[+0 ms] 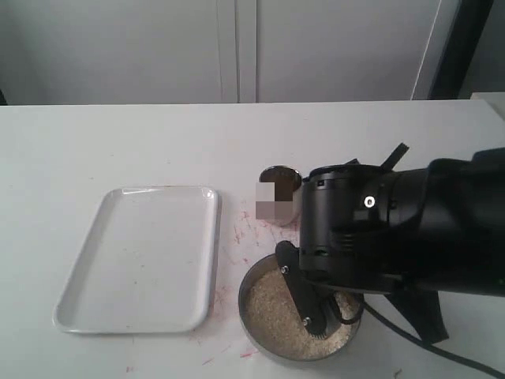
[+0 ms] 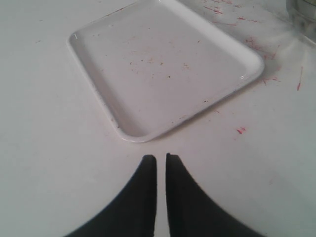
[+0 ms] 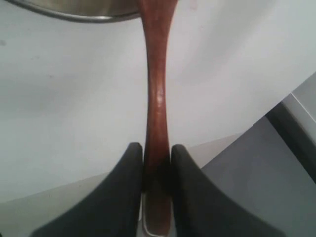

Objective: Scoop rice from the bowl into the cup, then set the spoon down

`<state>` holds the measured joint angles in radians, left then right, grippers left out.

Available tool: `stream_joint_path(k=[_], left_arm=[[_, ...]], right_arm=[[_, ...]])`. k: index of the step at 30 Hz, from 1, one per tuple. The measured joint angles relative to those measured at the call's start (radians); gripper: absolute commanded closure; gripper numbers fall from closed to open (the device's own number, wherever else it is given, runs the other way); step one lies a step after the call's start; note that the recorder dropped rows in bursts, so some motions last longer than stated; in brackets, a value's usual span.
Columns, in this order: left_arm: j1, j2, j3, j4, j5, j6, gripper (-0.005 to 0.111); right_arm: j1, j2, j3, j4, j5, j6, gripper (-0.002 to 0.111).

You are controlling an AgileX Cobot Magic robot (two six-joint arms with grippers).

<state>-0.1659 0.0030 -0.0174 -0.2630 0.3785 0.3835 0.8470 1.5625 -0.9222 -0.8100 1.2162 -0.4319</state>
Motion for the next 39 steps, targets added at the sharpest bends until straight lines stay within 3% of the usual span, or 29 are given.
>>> stream_joint_path(k=[39], left_arm=[[0.0, 0.0, 0.0, 0.0, 0.0, 0.0, 0.092]], right_arm=[[0.0, 0.0, 0.0, 0.148, -0.061, -0.049, 0.108]])
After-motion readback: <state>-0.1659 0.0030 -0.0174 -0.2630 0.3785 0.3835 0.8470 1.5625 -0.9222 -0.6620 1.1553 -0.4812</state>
